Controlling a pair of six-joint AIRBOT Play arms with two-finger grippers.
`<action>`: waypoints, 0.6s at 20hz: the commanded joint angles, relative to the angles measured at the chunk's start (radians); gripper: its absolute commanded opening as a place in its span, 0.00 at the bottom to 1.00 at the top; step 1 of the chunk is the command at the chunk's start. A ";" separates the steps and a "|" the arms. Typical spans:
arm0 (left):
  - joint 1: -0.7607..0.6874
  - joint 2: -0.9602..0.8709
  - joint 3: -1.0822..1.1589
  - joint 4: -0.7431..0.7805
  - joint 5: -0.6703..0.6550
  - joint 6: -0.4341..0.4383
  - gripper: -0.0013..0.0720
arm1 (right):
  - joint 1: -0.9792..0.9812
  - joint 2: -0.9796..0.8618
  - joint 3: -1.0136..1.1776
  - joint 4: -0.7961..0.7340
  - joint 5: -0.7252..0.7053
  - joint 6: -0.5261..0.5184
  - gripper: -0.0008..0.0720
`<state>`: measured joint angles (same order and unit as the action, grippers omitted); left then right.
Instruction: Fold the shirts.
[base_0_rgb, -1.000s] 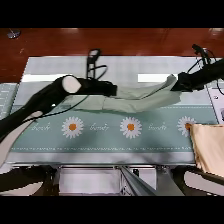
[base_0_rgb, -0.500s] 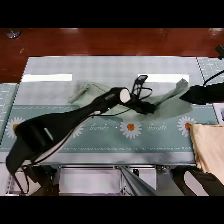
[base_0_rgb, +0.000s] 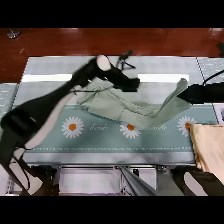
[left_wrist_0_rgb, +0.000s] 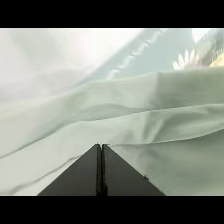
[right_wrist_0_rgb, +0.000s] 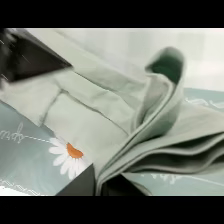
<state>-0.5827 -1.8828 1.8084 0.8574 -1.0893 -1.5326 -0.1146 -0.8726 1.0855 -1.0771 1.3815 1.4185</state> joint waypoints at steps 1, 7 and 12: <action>0.213 0.151 -0.018 0.161 -0.223 0.040 0.06 | 0.118 -0.058 0.031 0.009 -0.077 0.053 0.04; 0.536 0.694 -0.511 0.270 -0.125 0.082 0.07 | 0.412 -0.410 0.311 0.060 -0.170 0.103 0.04; 0.611 1.146 -0.991 0.264 0.015 0.017 0.07 | 0.582 -0.771 0.636 0.114 -0.207 0.126 0.04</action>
<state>-0.0223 -0.9634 1.0527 1.1088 -1.1503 -1.4712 0.3759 -1.4700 1.5658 -0.9928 1.2057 1.5234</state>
